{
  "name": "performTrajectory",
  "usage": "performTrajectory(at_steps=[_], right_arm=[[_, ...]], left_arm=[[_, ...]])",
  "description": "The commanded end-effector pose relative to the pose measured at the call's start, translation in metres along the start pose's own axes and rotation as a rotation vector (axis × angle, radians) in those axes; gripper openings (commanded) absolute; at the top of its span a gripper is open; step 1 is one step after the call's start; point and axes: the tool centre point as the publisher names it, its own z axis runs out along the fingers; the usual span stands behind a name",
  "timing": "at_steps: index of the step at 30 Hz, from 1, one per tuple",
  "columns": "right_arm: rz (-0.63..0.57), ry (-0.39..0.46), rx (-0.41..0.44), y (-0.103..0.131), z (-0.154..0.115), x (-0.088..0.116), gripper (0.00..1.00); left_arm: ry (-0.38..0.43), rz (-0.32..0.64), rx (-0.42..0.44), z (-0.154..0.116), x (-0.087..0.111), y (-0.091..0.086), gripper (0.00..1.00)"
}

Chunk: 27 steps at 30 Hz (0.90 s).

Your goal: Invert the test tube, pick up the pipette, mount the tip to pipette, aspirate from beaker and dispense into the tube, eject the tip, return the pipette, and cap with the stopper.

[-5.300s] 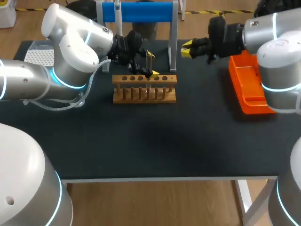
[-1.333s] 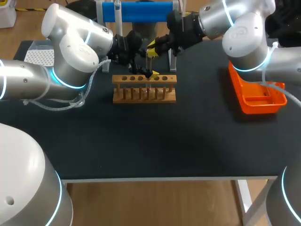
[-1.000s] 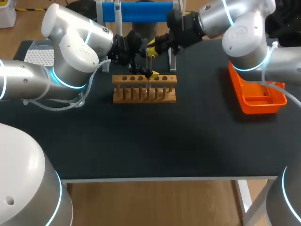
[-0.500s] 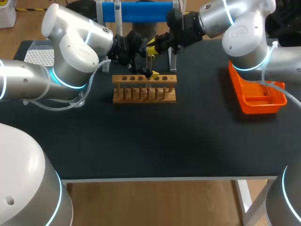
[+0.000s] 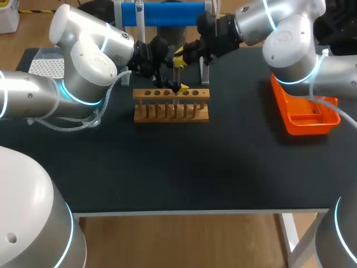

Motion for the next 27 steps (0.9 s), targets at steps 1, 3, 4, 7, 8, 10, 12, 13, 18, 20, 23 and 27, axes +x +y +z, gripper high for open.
performTrajectory(at_steps=[1,3,4,7,8,10,12,13,18,20,23,27], right_arm=[[0.002,0.006,0.005,-0.0008,0.0021,-0.0016,0.00],[0.002,0.007,0.006,-0.0012,0.0026,-0.0014,0.00],[0.003,0.007,0.007,-0.0013,0.0027,-0.0014,0.00],[0.003,0.007,0.008,-0.0019,0.0029,-0.0013,0.00],[0.003,0.007,0.008,-0.0020,0.0029,-0.0013,0.00],[0.004,0.004,0.007,-0.0024,0.0028,-0.0014,0.00],[0.006,0.000,0.002,-0.0022,0.0017,-0.0025,0.00],[0.006,-0.001,0.001,-0.0018,0.0014,-0.0028,0.00],[0.003,-0.005,0.000,-0.0001,-0.0002,-0.0041,0.00],[0.002,-0.006,-0.001,0.0003,-0.0004,-0.0046,0.00],[0.001,-0.007,-0.002,0.0008,-0.0004,-0.0051,0.00],[0.001,-0.008,-0.003,0.0013,-0.0001,-0.0061,0.00]], left_arm=[[0.002,-0.001,-0.003,0.0002,-0.0008,-0.0004,1.00],[0.002,-0.001,-0.003,0.0002,-0.0008,-0.0004,1.00],[0.002,-0.001,-0.003,0.0002,-0.0008,-0.0004,1.00],[0.002,-0.001,-0.003,0.0002,-0.0008,-0.0004,1.00],[0.002,-0.001,-0.003,0.0002,-0.0008,-0.0004,1.00],[0.002,-0.001,-0.003,0.0002,-0.0008,-0.0004,1.00],[0.002,-0.001,-0.003,0.0002,-0.0008,-0.0004,1.00],[0.002,-0.001,-0.003,0.0002,-0.0008,-0.0004,1.00],[0.002,-0.001,-0.003,0.0002,-0.0008,-0.0004,1.00],[0.002,-0.001,-0.003,0.0002,-0.0008,-0.0004,1.00],[0.002,-0.001,-0.003,0.0002,-0.0008,-0.0004,1.00],[0.002,-0.001,-0.003,0.0002,-0.0008,-0.0004,1.00]])
